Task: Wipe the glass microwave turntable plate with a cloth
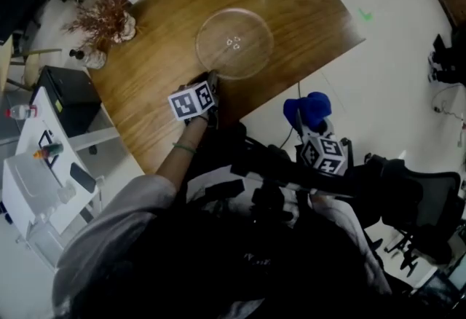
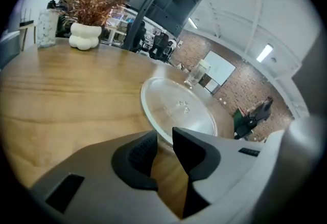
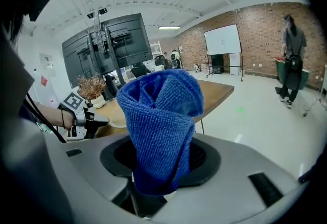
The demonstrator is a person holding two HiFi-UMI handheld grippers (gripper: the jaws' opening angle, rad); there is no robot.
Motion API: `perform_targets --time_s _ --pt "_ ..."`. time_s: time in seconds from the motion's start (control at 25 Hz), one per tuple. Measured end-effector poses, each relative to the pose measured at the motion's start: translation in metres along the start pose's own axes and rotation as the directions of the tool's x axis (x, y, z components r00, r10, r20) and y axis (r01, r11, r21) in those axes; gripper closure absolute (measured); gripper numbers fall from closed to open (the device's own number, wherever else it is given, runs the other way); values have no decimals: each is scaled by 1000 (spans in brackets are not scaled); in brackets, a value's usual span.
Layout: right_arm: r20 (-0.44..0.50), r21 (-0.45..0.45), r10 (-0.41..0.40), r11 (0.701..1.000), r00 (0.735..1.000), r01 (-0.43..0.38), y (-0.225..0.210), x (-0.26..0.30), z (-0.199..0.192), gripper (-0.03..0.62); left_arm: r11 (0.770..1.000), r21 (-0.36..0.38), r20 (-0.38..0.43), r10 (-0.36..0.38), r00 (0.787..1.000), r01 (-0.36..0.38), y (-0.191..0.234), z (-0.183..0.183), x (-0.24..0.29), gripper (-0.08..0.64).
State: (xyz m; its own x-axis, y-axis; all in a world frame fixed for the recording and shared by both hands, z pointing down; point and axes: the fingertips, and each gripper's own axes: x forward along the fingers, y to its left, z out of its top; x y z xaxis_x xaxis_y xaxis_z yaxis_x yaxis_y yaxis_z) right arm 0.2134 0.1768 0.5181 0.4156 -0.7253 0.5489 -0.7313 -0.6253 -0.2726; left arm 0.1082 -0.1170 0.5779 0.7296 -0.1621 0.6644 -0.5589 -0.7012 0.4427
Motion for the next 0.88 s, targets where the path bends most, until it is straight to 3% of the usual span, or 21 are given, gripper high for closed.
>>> perform_targets --time_s 0.12,0.32,0.6,0.76,0.88 --pt "-52 -36 -15 999 999 13 9 -2 5 394 997 74 -63 18 998 -13 -13 -6 -2 471" --pt "-101 -176 1 984 995 -19 34 7 24 394 995 99 -81 17 997 -9 -22 -9 -2 471" --pt "-105 -253 67 963 992 -92 63 44 60 394 981 191 -75 35 997 -20 -22 -7 -3 471" --pt "-122 -329 141 928 982 -175 86 83 87 394 981 194 -54 -1 999 11 -27 -1 -3 471" --pt "-152 -391 210 884 966 -254 113 116 100 394 985 165 -88 -31 996 46 -28 -5 -1 471"
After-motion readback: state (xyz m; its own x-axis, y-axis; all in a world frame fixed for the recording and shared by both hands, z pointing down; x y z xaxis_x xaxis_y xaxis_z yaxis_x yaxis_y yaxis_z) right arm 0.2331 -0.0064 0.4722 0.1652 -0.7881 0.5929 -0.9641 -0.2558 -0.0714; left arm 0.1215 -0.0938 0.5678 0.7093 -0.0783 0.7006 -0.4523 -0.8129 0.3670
